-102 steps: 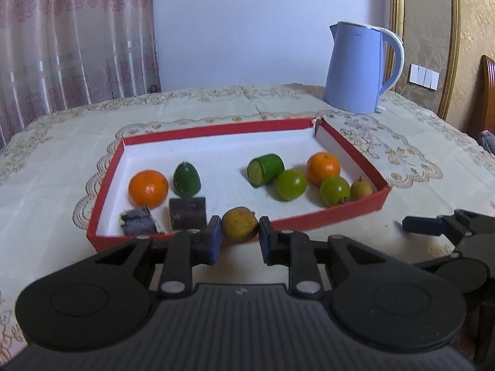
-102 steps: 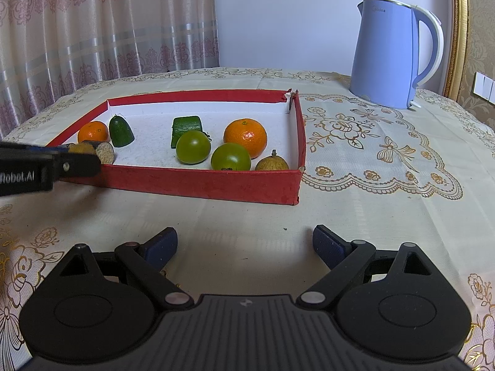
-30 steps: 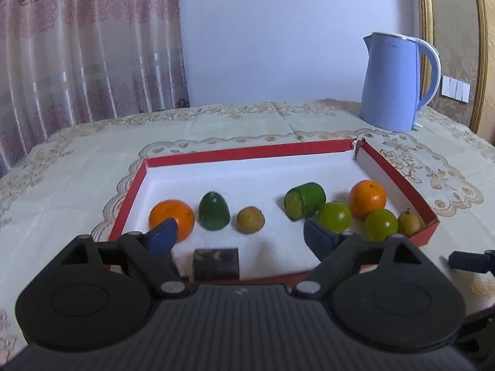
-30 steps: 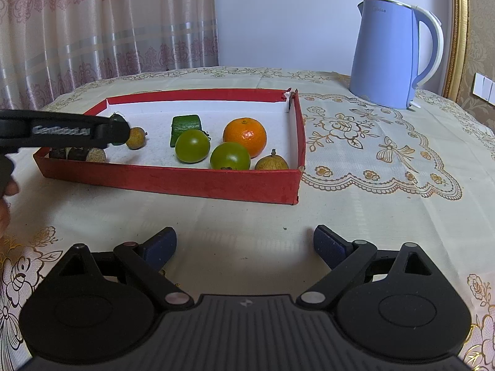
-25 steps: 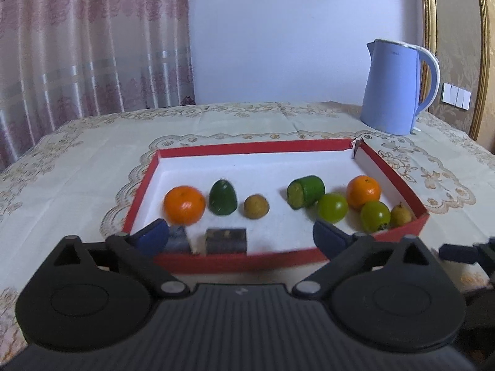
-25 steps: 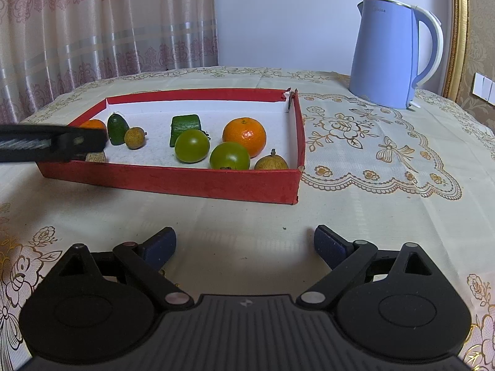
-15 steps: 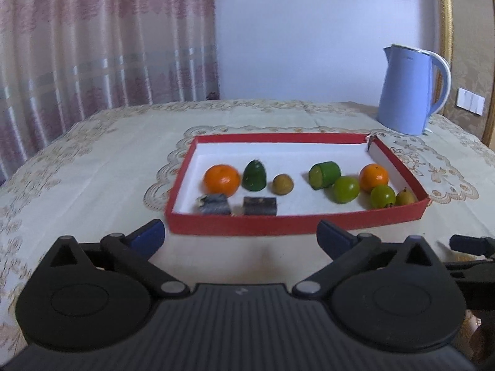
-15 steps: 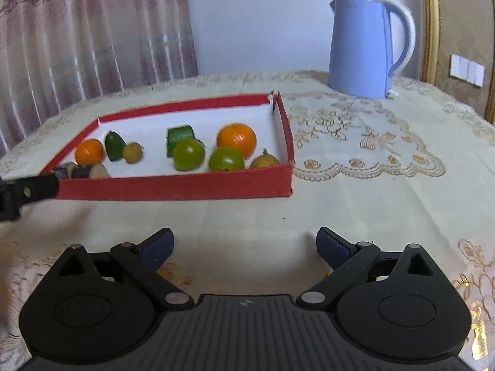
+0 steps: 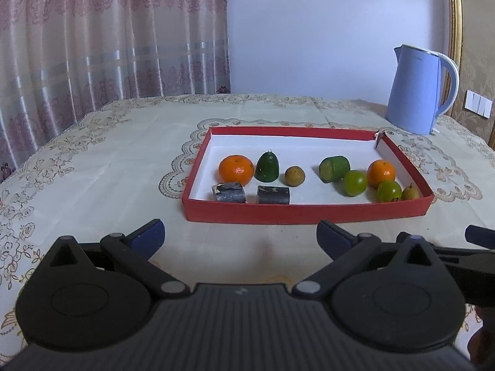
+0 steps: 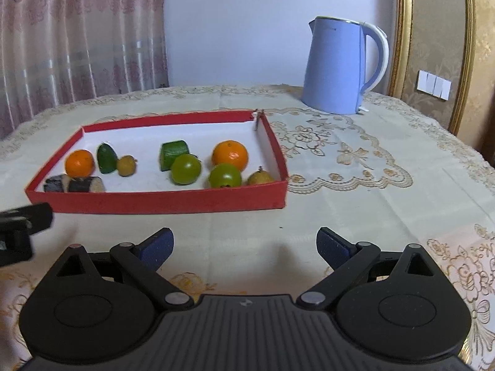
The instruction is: Organize fruits
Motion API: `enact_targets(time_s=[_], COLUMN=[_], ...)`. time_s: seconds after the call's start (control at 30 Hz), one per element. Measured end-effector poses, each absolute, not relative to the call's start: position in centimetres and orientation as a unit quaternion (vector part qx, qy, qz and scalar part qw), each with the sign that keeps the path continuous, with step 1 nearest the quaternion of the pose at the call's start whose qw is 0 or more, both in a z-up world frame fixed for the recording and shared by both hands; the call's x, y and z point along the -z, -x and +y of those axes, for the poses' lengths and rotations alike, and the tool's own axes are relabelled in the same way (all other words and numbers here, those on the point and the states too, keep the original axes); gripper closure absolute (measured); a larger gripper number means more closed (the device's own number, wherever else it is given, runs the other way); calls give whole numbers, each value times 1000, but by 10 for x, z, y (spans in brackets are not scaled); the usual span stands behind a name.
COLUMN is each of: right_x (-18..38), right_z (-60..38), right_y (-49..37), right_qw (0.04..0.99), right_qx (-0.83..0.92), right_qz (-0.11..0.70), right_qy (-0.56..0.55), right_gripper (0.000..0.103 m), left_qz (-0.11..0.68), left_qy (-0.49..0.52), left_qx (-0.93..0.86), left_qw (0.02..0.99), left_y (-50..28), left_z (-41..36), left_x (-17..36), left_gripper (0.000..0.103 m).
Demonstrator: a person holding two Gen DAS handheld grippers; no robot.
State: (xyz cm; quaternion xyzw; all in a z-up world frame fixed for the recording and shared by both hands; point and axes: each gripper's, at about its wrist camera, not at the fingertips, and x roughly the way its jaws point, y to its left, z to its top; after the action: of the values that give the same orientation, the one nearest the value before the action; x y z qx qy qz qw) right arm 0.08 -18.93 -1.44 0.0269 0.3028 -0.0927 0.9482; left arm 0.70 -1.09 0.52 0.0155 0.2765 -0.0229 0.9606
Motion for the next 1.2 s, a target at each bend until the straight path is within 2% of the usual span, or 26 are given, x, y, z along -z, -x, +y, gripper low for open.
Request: enact_targets(time_s=[1.2], right_x=[9], right_z=[-180], right_y=[-13], right_qw=[950], right_qx=[93], right_qz=[297], right_qy=[-17], right_gripper=[3], left_qz=[271], left_qy=[-40], left_qx=[17], left_qw=[962], left_y=[-9], left_z=[-16], left_x=[-13], left_gripper=[0])
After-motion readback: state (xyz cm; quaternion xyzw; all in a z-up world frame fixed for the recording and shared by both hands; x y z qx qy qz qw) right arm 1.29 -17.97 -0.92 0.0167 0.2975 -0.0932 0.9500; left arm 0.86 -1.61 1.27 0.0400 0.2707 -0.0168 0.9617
